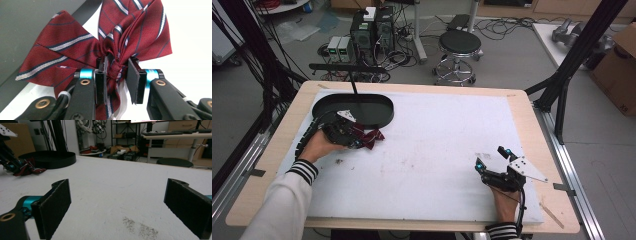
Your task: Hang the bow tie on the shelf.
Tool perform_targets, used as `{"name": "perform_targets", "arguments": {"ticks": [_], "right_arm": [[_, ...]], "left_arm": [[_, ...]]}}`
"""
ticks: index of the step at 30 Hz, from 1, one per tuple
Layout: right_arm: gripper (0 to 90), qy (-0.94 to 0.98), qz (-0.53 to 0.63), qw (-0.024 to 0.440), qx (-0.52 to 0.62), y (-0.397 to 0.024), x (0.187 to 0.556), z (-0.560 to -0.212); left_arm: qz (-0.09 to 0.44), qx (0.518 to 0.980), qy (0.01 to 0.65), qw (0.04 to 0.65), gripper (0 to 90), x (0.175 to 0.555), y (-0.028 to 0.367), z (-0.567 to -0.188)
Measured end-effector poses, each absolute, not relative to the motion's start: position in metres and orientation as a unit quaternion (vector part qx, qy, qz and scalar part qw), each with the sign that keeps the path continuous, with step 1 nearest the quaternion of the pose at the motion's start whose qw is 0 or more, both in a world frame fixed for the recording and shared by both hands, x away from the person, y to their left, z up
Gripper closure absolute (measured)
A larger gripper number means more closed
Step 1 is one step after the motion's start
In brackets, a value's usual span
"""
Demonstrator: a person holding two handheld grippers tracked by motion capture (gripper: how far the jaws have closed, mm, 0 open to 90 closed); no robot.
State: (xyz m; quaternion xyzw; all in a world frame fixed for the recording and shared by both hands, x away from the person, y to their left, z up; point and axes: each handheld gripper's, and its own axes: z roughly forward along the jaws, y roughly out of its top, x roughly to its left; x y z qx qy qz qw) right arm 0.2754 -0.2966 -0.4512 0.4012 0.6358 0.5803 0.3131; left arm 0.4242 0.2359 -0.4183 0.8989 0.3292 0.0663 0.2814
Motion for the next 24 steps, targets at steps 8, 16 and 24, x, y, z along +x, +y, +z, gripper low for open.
{"name": "perform_targets", "arguments": {"ticks": [8, 16, 24], "right_arm": [[6.3, 0.635, 0.580, 0.313, 0.402, -0.296, 0.275, -0.451], [6.3, 0.637, 0.579, 0.314, 0.400, -0.296, 0.275, -0.451], [6.3, 0.637, 0.579, 0.315, 0.400, -0.296, 0.275, -0.451]], "left_arm": [[0.095, 0.889, 0.331, 0.301, 72.2, 0.421, 0.239, -0.410], [0.133, 0.869, 0.331, 0.342, 72.2, 0.416, 0.246, -0.393], [0.162, 0.852, 0.333, 0.370, 72.1, 0.412, 0.250, -0.374]]}}
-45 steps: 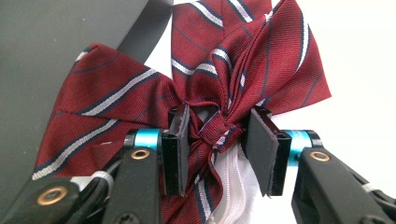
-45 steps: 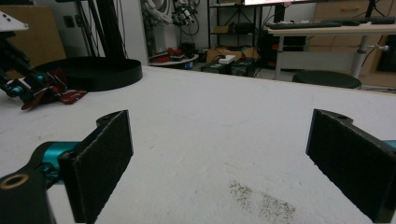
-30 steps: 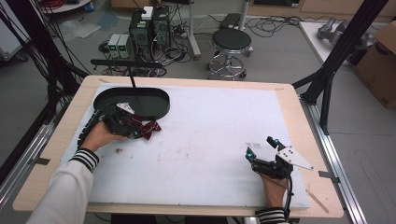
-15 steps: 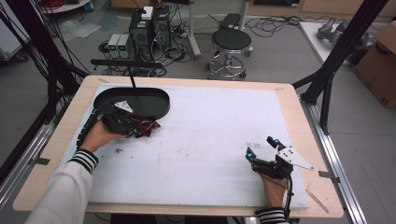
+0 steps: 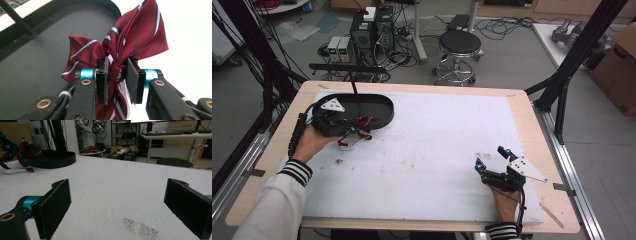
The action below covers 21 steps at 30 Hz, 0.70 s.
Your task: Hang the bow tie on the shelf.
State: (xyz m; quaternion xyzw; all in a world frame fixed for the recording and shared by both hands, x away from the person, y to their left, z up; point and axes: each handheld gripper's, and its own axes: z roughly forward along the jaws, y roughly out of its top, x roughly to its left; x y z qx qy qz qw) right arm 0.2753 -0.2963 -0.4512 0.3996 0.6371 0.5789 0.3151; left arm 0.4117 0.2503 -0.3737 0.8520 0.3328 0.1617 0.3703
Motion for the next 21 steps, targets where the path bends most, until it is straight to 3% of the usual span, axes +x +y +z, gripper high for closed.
{"name": "perform_targets", "arguments": {"ticks": [21], "right_arm": [[6.3, 0.635, 0.581, 0.313, 0.401, -0.297, 0.276, -0.451]], "left_arm": [[0.223, 0.806, 0.321, 0.444, 72.1, 0.410, 0.246, -0.312]]}}
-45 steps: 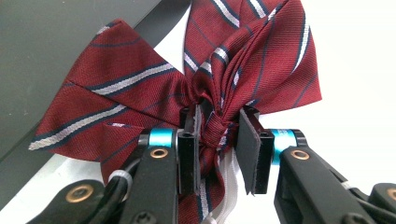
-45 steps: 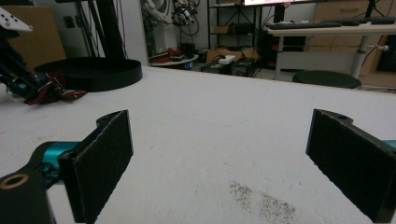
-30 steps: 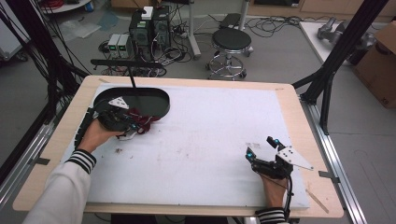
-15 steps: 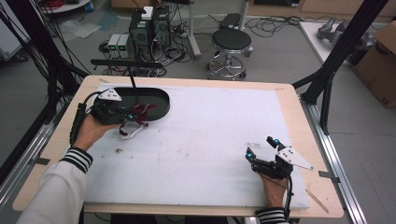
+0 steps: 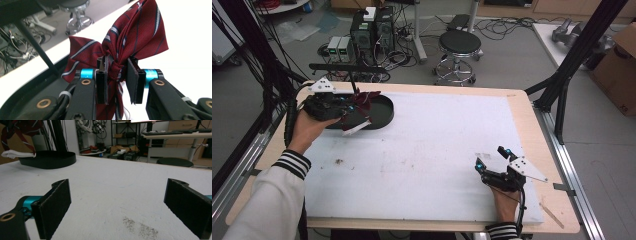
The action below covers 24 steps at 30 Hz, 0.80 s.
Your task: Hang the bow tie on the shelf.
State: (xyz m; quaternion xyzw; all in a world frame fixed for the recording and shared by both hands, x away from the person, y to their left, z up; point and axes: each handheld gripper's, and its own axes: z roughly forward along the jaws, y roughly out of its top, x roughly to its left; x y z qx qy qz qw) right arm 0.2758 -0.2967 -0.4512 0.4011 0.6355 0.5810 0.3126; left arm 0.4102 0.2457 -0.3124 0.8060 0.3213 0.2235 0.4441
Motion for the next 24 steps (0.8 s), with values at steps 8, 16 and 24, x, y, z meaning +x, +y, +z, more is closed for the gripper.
{"name": "perform_targets", "arguments": {"ticks": [8, 16, 24], "right_arm": [[6.3, 0.636, 0.581, 0.312, 0.401, -0.297, 0.276, -0.451], [6.3, 0.635, 0.582, 0.308, 0.403, -0.297, 0.276, -0.451], [6.3, 0.635, 0.582, 0.310, 0.402, -0.298, 0.277, -0.451]], "left_arm": [[0.245, 0.787, 0.330, 0.461, 72.1, 0.417, 0.245, -0.294], [0.255, 0.773, 0.339, 0.472, 72.1, 0.438, 0.248, -0.276], [0.261, 0.757, 0.348, 0.487, 72.1, 0.455, 0.249, -0.268]]}}
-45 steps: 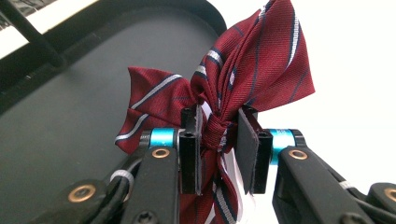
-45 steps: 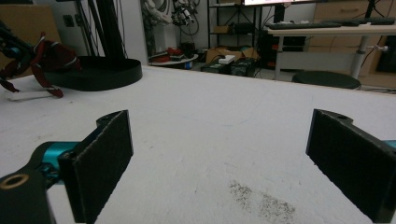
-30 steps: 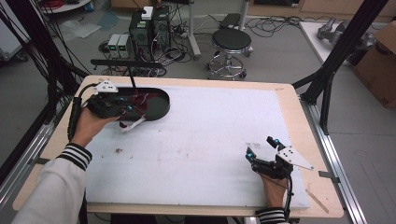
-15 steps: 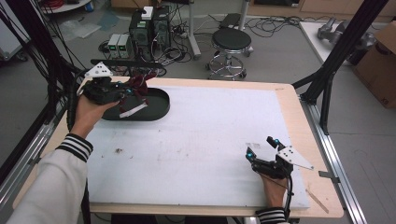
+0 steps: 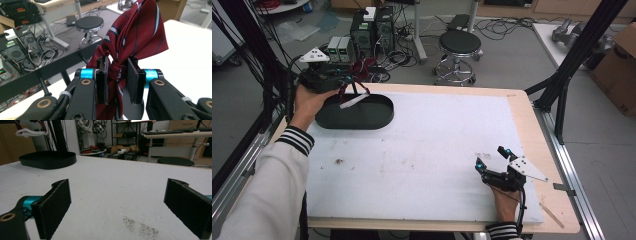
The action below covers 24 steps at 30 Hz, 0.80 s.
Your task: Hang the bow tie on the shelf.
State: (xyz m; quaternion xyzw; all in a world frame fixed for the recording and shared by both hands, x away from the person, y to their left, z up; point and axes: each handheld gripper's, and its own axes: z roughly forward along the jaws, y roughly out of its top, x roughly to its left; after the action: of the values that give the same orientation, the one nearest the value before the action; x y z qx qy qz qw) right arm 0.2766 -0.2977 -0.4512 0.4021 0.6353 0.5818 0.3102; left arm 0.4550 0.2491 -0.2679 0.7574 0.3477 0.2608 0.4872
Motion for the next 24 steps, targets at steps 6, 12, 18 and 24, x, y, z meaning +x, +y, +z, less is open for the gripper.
{"name": "perform_targets", "arguments": {"ticks": [6, 12, 18, 24], "right_arm": [[6.3, 0.636, 0.581, 0.309, 0.404, -0.298, 0.277, -0.451], [6.3, 0.636, 0.581, 0.309, 0.404, -0.297, 0.277, -0.451], [6.3, 0.636, 0.581, 0.311, 0.402, -0.298, 0.277, -0.451], [6.3, 0.636, 0.581, 0.310, 0.404, -0.298, 0.277, -0.451]], "left_arm": [[0.266, 0.759, 0.336, 0.490, 72.1, 0.453, 0.247, -0.257], [0.275, 0.755, 0.333, 0.494, 72.1, 0.452, 0.247, -0.246], [0.284, 0.751, 0.335, 0.494, 72.1, 0.458, 0.248, -0.241], [0.289, 0.746, 0.345, 0.491, 72.1, 0.470, 0.248, -0.247]]}}
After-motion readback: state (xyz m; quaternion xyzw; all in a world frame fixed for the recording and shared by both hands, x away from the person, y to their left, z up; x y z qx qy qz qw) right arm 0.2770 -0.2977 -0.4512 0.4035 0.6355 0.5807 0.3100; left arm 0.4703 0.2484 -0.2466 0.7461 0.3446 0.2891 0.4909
